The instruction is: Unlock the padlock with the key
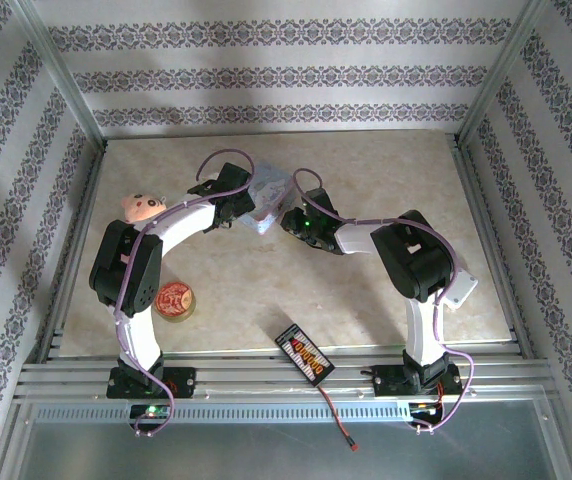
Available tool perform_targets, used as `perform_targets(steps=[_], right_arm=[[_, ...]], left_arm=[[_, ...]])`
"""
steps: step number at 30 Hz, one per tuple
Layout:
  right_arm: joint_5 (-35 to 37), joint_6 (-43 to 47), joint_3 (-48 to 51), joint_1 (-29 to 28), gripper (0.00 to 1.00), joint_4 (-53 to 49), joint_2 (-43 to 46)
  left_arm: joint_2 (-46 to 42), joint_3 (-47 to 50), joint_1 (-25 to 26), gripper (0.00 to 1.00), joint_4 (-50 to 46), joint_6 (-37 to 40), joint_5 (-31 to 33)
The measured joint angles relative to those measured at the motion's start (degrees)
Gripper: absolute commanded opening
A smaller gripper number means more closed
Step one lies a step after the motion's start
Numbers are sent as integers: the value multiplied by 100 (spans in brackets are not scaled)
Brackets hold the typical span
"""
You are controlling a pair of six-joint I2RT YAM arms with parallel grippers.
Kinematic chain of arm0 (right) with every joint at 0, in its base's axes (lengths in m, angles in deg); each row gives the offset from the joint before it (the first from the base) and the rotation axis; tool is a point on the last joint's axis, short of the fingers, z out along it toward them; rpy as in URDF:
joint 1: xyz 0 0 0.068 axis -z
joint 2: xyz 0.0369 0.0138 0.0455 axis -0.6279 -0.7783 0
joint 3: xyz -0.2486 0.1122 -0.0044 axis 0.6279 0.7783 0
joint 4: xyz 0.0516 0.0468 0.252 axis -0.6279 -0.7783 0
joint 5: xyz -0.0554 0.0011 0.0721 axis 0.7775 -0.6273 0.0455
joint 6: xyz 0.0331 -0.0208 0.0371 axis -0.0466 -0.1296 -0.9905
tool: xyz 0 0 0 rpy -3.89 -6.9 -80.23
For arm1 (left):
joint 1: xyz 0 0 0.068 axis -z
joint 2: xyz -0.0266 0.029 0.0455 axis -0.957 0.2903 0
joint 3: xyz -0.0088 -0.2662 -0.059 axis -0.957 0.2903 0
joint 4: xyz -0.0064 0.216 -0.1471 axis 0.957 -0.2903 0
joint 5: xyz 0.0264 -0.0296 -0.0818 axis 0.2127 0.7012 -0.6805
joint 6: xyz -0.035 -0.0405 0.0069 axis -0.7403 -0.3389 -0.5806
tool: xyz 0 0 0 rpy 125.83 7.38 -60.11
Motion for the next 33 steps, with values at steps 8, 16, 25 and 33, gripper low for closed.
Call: perform_targets(steps=[8,16,25,33], right_arm=[[0,-63,50,0,0,109,0],[-4,-203,125,-4,0,264,-4],[-4,-321,153,-4,0,376,-22],[-4,-323,155,-4,0,385,-24]], left_arm=[[0,0,0,99,0,-2,2],[0,0,0,99,0,-20,0],[0,0,0,99,0,-20,0],[0,4,0,99,2,-24,0]])
